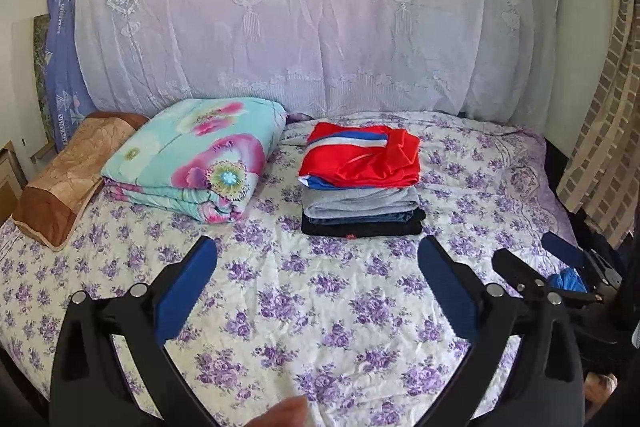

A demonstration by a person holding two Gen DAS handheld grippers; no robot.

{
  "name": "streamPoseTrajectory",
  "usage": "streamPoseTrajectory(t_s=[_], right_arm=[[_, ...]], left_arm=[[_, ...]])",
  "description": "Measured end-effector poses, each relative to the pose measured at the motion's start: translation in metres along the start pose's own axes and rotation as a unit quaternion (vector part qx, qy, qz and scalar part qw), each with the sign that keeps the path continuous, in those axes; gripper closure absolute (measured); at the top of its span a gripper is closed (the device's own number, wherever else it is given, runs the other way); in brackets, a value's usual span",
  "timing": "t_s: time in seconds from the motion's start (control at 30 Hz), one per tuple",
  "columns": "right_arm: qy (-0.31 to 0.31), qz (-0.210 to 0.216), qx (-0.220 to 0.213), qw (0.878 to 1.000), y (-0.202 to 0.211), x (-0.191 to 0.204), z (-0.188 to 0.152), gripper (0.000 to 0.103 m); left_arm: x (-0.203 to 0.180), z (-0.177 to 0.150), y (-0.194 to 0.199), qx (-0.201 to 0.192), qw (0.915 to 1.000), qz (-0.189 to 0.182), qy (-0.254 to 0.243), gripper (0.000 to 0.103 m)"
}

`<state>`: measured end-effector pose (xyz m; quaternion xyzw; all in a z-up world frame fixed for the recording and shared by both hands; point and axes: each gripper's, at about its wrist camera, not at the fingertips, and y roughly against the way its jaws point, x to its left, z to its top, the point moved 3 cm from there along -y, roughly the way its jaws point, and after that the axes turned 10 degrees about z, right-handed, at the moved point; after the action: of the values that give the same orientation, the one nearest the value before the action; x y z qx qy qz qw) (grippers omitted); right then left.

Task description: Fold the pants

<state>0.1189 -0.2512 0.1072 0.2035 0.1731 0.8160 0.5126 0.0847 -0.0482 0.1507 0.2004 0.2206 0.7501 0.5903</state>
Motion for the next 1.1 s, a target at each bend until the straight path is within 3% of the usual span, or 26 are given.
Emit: streamPoseTrajectory(t_s=[0.13, 0.27, 0.33, 0.4, 0.47, 0.53, 0.8, 0.97, 1.1], right_arm=[[0.007, -0.008, -0.065, 0.998, 0.029, 0.013, 0.037, 0.004], [-0.033, 0.006, -0.04, 0.999, 0.038, 0.012, 0.066, 0.004], [-0.061, -0.006, -0.026, 0.998, 0.038, 0.006, 0.058, 0.004], [-0.072, -0.027, -0.041, 0.996, 0.044, 0.004, 0.039, 0.004], [-0.058, -0.043, -0.062, 0.996, 0.048, 0.009, 0.017, 0.004], [-0.043, -0.057, -0.041, 0.997, 0.042, 0.013, 0.005, 0.004], [-0.014, -0.035, -0.008, 0.999, 0.035, 0.035, 0.013, 0.004], [0.035, -0.067, -0.015, 0.997, 0.035, 0.054, 0.021, 0.004], [0.027, -0.08, -0.013, 0.996, 0.037, 0.046, 0.02, 0.004]], left_arm=[[-0.008, 0.018, 0.007, -0.002, 0.9993, 0.028, -0.023, 0.005], [-0.009, 0.043, 0.023, -0.009, 0.9995, 0.03, -0.01, 0.005], [-0.009, 0.043, 0.03, -0.017, 0.9998, 0.009, 0.001, 0.005], [-0.008, 0.033, 0.031, -0.01, 0.9998, -0.001, 0.014, 0.005], [-0.009, 0.018, 0.028, 0.0, 0.9997, -0.007, 0.022, 0.005], [-0.011, 0.009, 0.027, 0.003, 0.9998, 0.004, 0.019, 0.005], [-0.012, 0.012, 0.033, -0.004, 0.9997, 0.022, 0.006, 0.005], [-0.007, 0.013, 0.034, -0.006, 0.9994, 0.032, 0.009, 0.005], [0.001, 0.012, 0.029, 0.004, 0.9991, 0.037, 0.021, 0.005]])
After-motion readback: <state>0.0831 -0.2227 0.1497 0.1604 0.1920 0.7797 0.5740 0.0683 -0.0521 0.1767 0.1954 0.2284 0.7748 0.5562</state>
